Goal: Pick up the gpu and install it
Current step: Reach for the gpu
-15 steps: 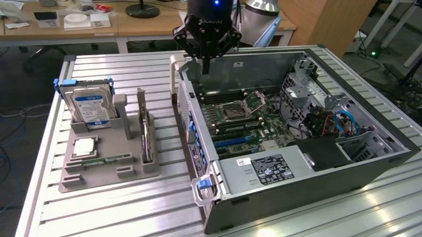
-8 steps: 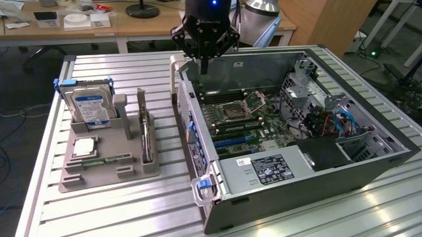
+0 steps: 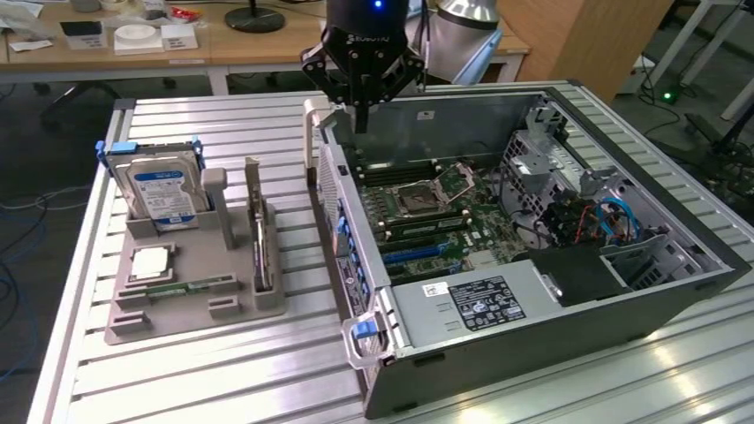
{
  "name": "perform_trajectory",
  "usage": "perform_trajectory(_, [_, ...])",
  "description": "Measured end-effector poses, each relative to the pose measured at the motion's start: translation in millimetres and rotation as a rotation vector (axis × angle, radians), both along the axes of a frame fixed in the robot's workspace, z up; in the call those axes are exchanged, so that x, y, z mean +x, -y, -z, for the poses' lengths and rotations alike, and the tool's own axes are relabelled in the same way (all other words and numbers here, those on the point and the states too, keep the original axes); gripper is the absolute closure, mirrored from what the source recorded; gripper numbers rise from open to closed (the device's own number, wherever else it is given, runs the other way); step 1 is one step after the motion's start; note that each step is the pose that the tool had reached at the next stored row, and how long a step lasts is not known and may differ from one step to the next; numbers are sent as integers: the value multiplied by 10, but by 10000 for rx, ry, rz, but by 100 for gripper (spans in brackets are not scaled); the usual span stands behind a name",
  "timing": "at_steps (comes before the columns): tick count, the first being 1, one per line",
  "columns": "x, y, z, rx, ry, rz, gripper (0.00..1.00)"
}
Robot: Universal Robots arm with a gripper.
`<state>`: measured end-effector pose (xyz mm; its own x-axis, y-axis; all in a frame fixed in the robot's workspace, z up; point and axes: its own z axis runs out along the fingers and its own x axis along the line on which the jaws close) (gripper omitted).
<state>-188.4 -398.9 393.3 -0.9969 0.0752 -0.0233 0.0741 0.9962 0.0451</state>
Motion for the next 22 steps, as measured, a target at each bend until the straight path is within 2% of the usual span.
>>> perform_trajectory(22, [-142, 0, 0, 0, 0, 0, 89])
